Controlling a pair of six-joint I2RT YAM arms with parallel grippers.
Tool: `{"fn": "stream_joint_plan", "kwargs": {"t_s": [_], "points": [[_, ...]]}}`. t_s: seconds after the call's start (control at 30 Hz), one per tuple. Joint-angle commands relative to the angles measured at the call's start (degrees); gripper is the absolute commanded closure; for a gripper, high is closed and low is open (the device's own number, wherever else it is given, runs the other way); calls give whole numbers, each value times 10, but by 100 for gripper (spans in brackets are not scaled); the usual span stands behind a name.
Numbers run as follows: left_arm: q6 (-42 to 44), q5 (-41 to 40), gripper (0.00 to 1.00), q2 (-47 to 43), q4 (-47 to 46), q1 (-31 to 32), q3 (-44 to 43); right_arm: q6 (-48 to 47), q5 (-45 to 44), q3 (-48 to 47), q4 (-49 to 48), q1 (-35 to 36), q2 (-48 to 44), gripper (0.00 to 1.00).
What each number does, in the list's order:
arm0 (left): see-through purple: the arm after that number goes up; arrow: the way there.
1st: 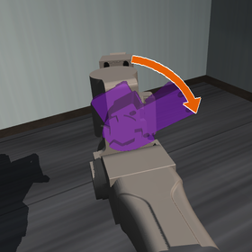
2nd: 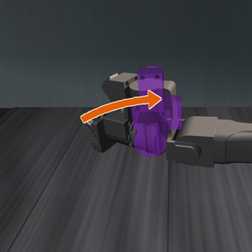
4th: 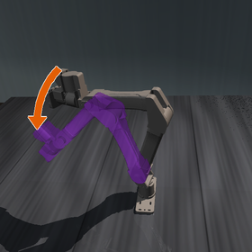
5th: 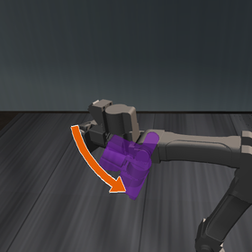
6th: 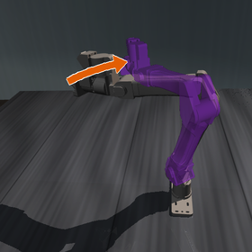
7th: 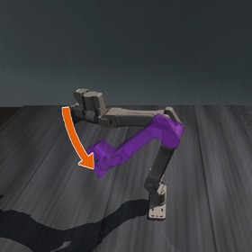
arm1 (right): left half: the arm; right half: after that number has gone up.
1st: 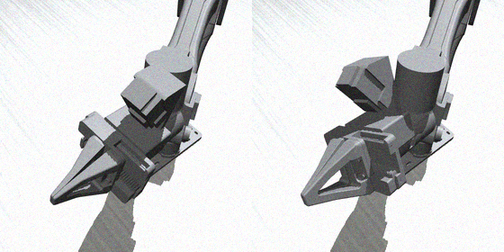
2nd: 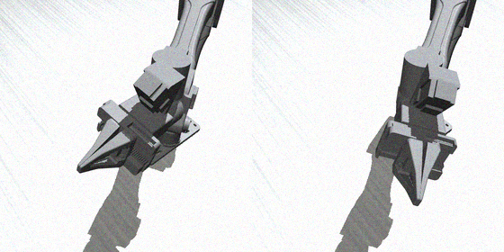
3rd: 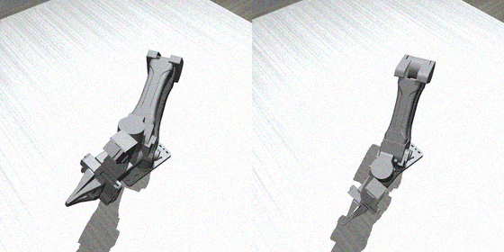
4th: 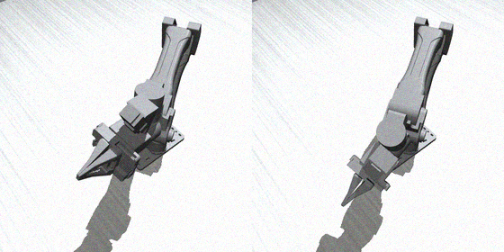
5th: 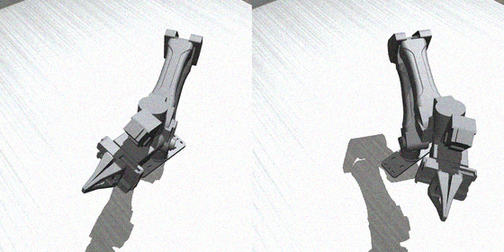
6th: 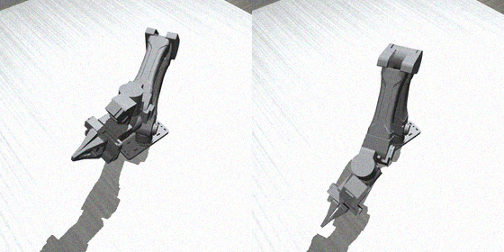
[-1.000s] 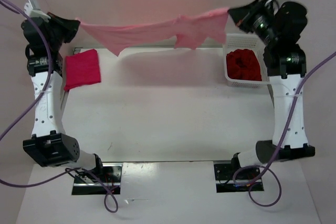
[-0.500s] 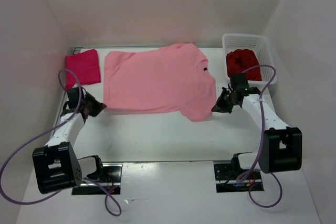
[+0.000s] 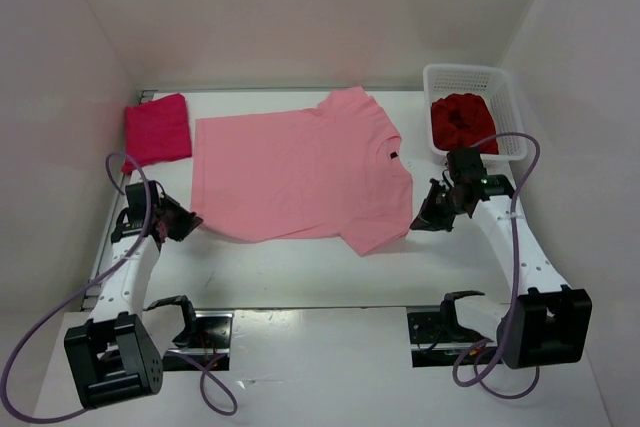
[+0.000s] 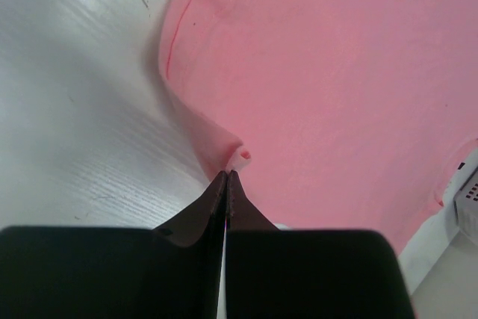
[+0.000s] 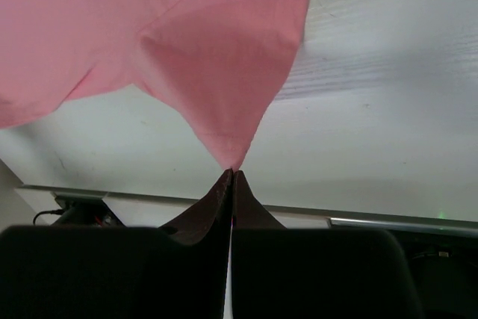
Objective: Fold and stack the t-shirts
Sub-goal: Flatten out the tshirt, then fold the flattened tshirt in 1/3 of the way
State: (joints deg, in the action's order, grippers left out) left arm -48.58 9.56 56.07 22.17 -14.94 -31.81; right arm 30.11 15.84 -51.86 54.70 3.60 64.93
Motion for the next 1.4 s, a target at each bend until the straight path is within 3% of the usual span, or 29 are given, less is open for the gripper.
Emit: {"fn": "stream_joint_plan", "kwargs": {"t_s": [0.0, 0.1, 0.37, 0.7, 1.37], "points": [[-19, 13, 100, -14, 43, -4, -30, -10, -2, -21, 16, -8, -5, 100], [-14, -19, 100, -1, 37, -9, -56, -10, -2, -72, -12, -13, 35, 100], [-25, -14, 100, 73, -51, -28, -82, -10, -10, -197, -134, -13, 207, 100], [-25, -25, 100, 175, -119, -28, -134, -3, -24, -370, -163, -13, 380, 100], [-25, -44, 100, 373, -209, -12, -207, 14, -73, -581, -180, -3, 579, 100]]}}
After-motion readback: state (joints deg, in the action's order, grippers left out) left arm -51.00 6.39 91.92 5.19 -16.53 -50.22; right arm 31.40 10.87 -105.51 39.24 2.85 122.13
